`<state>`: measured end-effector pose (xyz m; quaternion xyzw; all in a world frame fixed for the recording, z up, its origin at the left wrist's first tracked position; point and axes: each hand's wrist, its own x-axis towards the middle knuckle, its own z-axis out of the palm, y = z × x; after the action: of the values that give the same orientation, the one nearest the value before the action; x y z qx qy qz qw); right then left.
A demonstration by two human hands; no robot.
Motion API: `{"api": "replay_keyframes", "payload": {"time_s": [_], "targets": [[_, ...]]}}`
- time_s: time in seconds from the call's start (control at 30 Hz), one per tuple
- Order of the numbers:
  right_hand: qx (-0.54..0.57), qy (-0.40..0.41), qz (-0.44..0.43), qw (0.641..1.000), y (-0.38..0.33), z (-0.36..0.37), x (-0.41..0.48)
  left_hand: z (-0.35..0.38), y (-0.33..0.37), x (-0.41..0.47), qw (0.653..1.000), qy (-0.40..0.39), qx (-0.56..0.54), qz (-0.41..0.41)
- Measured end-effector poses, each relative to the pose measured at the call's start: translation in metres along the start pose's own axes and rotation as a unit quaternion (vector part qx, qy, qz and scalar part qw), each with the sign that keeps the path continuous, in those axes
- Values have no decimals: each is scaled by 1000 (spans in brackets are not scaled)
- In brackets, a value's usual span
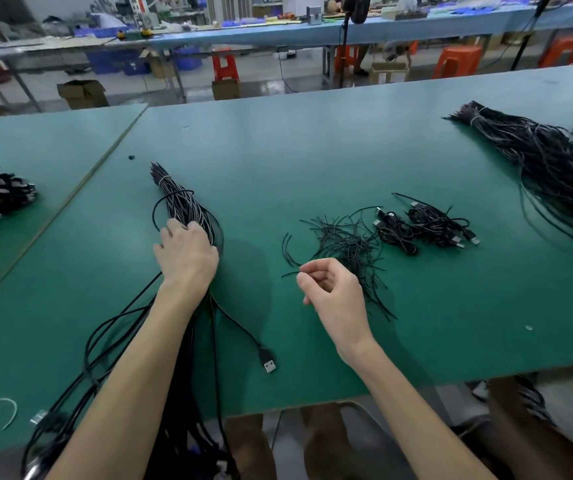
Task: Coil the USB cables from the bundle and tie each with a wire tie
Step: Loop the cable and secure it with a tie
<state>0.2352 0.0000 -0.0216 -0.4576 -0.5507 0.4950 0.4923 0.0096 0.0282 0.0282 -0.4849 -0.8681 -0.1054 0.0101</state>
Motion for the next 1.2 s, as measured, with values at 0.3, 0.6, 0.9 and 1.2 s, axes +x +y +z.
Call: {"api": "replay_keyframes", "payload": {"time_s": [0.3,0.6,0.9,1.2], "targets": [[-1,4,6,1000,0,-1,0,0,-15,3,992,35,-119,-18],[20,-22,-3,1000,0,0,0,-27,56,-38,880,-163,-426,130],[40,22,29,999,-1,-2,-1,-11,61,-49,806,-326,-430,243],[153,122,52,979,-3,-7,0,-24,4,-20,813,-435,-264,281]]}}
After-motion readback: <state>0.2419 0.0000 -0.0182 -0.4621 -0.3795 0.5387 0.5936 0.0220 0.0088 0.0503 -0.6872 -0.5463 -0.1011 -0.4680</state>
